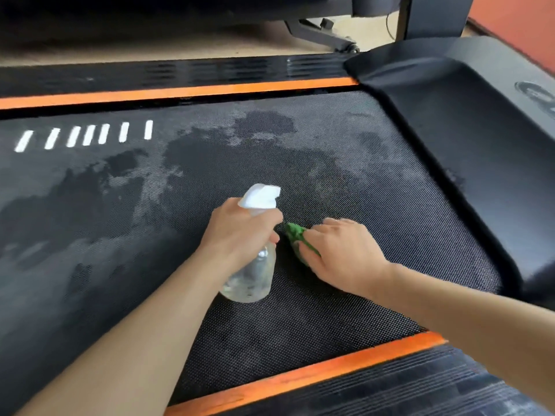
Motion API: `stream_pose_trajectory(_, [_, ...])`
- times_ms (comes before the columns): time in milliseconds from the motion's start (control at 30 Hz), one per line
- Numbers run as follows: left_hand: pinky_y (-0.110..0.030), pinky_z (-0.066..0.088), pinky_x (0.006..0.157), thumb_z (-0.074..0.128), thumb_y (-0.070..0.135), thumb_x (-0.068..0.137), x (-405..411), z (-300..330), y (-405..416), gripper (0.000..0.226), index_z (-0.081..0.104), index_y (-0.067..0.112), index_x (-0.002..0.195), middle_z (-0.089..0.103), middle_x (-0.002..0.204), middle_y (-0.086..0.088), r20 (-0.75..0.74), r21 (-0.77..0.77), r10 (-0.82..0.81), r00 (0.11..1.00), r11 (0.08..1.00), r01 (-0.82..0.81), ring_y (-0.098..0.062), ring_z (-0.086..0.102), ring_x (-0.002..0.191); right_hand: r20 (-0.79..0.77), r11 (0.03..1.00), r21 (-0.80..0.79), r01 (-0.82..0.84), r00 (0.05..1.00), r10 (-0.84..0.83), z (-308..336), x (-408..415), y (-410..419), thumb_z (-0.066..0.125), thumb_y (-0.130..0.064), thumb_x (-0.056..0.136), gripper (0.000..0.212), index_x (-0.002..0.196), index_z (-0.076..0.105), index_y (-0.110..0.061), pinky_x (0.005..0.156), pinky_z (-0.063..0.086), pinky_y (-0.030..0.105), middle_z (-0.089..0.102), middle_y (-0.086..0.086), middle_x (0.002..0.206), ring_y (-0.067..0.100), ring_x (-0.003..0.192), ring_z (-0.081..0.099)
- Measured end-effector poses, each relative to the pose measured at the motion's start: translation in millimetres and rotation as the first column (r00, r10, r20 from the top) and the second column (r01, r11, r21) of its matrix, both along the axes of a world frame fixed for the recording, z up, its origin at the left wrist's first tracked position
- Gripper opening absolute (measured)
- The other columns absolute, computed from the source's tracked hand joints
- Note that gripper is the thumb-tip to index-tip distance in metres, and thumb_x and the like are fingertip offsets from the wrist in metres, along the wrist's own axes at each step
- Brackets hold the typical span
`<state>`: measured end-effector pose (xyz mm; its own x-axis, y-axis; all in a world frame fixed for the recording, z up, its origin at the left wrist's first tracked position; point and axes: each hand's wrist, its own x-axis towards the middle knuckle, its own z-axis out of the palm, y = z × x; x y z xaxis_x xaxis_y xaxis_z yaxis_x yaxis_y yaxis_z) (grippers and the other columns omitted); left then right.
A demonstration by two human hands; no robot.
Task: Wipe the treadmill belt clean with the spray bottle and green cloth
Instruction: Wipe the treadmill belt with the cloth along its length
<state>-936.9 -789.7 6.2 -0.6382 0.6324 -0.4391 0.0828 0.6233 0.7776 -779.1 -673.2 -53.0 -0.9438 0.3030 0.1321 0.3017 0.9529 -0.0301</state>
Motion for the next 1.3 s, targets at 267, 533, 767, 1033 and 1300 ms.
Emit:
stream_pose_trajectory(267, [-0.029, 0.051, 0.075, 0.068, 0.032, 0.089, -0.2, 3.6, -0.1, 0.018, 0.077, 0.018, 0.083, 0.080, 0.072, 0.012, 0.034, 0.008, 0.020, 0.999, 1.000, -0.020, -0.007, 0.070, 0.082, -0.036, 0.797, 0.118, 0.592, 0.805, -0.592, 10.2, -66.4, 99.7, 0.028, -0.040, 0.103, 0.050, 0.085, 0.065, -0.011, 0.063, 0.045, 0.039, 0.069, 0.015, 0.084, 0.038, 0.077, 0.065])
stream_pose_trajectory(533, [-0.045, 0.058, 0.096, 0.070, 0.031, 0.087, 1.6, 9.8, -2.8, 0.018, 0.076, 0.015, 0.081, 0.080, 0.071, 0.007, 0.063, 0.011, 0.050, 0.997, 0.999, -0.051, -0.019, 0.076, 0.090, 0.053, 0.999, -0.041, -0.006, 0.999, 0.008, 4.1, 4.1, -11.1, 0.036, -0.042, 0.098, 0.040, 0.069, 0.052, -0.019, 0.061, 0.049, 0.036, 0.057, -0.003, 0.065, 0.026, 0.064, 0.055])
stream_pose_trajectory(767, [-0.048, 0.061, 0.096, 0.076, 0.035, 0.081, -1.2, 15.1, -15.6, 0.016, 0.076, 0.021, 0.089, 0.082, 0.082, 0.003, 0.141, -0.022, 0.039, 0.989, 0.999, -0.036, -0.022, 0.080, 0.087, -0.002, 0.798, 0.080, 0.598, 0.800, -0.600, 15.8, -65.5, 81.8, 0.028, -0.039, 0.103, 0.048, 0.087, 0.065, -0.012, 0.071, 0.051, 0.041, 0.070, 0.013, 0.085, 0.038, 0.079, 0.065])
stream_pose_trajectory(1033, [-0.034, 0.054, 0.077, 0.074, 0.028, 0.079, -5.0, 20.0, -54.7, 0.025, 0.070, 0.016, 0.100, 0.075, 0.089, -0.001, 0.104, -0.174, -0.024, 0.994, 0.984, 0.042, -0.015, 0.080, 0.083, 0.033, 0.996, 0.019, 0.088, 0.995, -0.089, 3.7, 2.2, -22.1, 0.041, -0.040, 0.096, 0.038, 0.067, 0.053, -0.019, 0.056, 0.048, 0.035, 0.060, -0.002, 0.065, 0.028, 0.064, 0.060])
stream_pose_trajectory(1300, [-0.038, 0.051, 0.094, 0.072, 0.031, 0.086, 17.3, 29.0, -61.6, 0.025, 0.078, 0.007, 0.090, 0.071, 0.104, -0.004, 0.029, -0.225, -0.059, 0.998, 0.972, 0.064, -0.022, 0.069, 0.104, 0.004, 0.764, 0.070, 0.641, 0.766, -0.643, 14.4, 45.5, 47.1, 0.030, -0.044, 0.101, 0.048, 0.082, 0.062, -0.013, 0.067, 0.051, 0.040, 0.067, 0.009, 0.080, 0.036, 0.078, 0.065])
